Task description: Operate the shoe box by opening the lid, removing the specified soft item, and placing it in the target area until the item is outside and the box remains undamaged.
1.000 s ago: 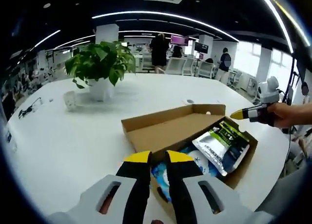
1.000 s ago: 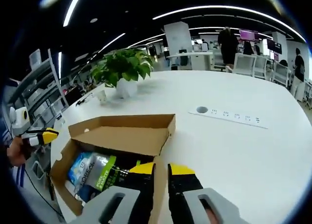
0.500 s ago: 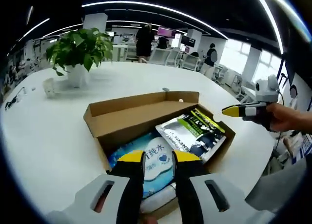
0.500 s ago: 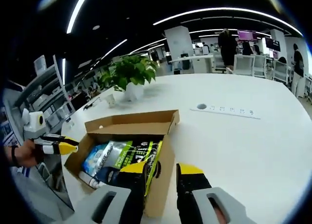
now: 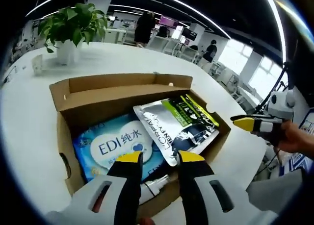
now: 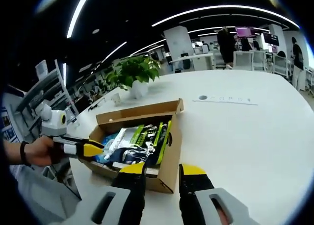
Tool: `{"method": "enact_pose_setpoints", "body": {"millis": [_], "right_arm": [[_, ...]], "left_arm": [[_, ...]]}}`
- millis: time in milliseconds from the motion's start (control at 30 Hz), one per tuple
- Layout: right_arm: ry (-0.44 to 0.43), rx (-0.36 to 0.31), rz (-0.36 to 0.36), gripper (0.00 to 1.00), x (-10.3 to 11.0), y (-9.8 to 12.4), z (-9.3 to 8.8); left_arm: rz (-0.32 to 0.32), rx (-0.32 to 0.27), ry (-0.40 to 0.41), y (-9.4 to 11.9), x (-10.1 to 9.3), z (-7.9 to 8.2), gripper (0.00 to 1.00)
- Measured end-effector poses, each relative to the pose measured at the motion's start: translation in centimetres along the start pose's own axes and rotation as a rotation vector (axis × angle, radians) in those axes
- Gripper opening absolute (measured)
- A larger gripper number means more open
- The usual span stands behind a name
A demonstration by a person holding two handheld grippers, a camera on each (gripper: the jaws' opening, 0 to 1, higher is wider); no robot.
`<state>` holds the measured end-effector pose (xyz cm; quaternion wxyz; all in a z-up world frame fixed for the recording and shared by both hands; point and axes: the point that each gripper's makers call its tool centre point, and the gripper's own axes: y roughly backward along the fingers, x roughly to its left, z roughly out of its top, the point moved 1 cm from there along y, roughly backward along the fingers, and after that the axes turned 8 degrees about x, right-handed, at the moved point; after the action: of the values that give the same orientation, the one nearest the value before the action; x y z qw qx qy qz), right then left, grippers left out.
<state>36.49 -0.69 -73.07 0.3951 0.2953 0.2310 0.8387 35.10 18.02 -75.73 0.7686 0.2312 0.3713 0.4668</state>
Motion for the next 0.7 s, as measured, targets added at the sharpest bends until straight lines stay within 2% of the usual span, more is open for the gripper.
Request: {"method": "enact_pose_setpoints", "body": {"millis": [167, 267, 467, 567, 633, 700], "right_arm": [[-0.007, -0.01, 0.0, 0.23, 0.3, 0.3, -0.1], [0.002, -0.012, 0.004, 0.22, 0.5, 0.3, -0.2], [0.001, -0.009, 0.01, 0.22, 0.4, -0.1, -0.2], [0.005, -0.009, 0.015, 0.22, 0.4, -0.4, -0.1], [0.007, -0.007, 0.017, 0.22, 0.5, -0.5, 0.0], [0.012, -0.005, 0.019, 0.22, 0.6, -0.7, 0.1]], "left_arm": [[-0.015, 0.012, 0.017, -0.4, -0.2, -0.2, 0.27], [-0.055, 0.02, 0.041, -0.7, -0.5, -0.1, 0.27], [-0.085, 0.057, 0.019, -1.2, -1.0, -0.5, 0.23], [-0.095, 0.066, 0.016, -1.4, -1.1, -0.5, 0.17], [-0.08, 0.077, -0.01, -1.5, -0.8, -0.7, 0.07], [-0.077, 0.066, -0.013, -1.4, -0.7, -0.5, 0.02]]}}
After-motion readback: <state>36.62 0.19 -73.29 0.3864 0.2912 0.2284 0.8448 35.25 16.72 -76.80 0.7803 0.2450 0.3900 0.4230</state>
